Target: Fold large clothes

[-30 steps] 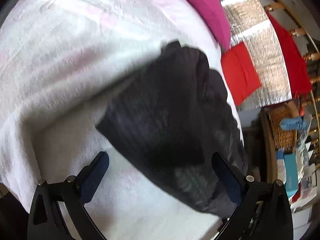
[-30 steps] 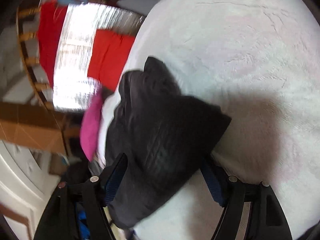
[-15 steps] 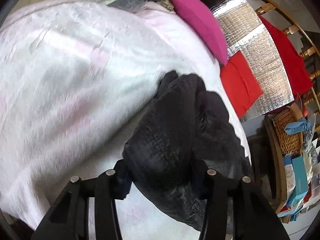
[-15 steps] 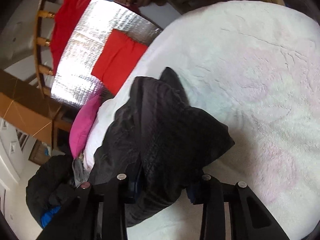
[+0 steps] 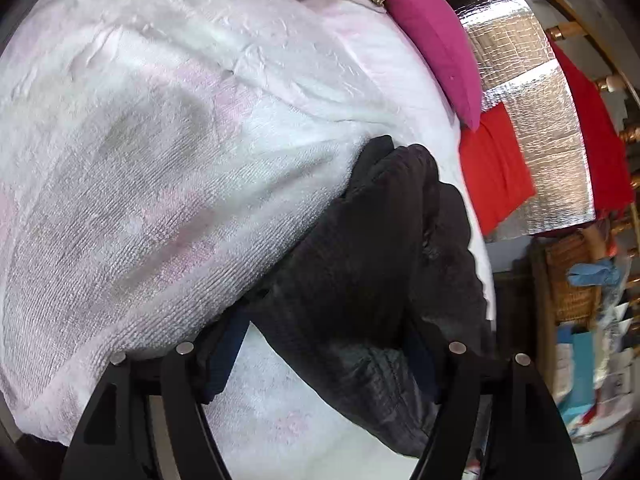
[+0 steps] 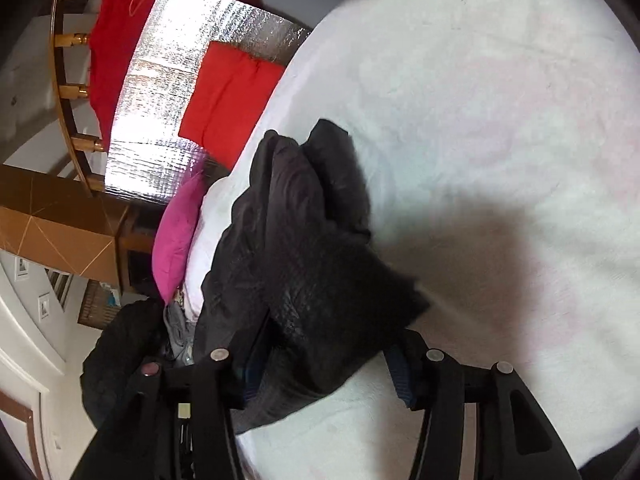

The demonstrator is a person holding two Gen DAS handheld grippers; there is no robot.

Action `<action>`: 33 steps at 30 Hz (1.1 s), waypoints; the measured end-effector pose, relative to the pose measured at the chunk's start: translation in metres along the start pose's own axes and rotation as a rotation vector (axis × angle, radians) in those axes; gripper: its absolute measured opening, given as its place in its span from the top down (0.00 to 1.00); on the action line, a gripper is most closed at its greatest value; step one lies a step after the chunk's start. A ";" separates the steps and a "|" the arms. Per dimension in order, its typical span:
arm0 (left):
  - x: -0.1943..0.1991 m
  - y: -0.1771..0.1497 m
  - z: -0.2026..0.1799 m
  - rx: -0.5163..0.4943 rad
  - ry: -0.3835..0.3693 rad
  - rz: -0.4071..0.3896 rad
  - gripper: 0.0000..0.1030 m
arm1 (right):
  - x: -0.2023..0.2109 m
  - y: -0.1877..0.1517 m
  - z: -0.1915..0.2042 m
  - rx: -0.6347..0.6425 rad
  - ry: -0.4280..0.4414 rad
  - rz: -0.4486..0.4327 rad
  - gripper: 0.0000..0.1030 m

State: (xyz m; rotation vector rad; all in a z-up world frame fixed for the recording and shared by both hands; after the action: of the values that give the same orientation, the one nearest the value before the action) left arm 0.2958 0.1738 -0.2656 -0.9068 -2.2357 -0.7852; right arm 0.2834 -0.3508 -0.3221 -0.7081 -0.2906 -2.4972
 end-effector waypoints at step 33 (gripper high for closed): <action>-0.050 0.048 -0.039 -0.448 -0.004 0.287 0.06 | -0.073 0.089 0.017 0.253 -0.075 0.301 0.20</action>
State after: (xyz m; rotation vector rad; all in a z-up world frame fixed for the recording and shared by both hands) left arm 0.3726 0.1552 -0.2612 -1.4003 -1.8996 -1.1654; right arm 0.3919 -0.3890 -0.3417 -0.6859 -0.4802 -2.1070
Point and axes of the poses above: each gripper's, at about its wrist camera, not at the fingertips, and x roughly against the way its jaws point, z to its left, y to its top, the point moved 7 cm from there along -x, roughly the way its jaws point, and after that the axes turned 9 degrees about -x, right-handed, at the moved point
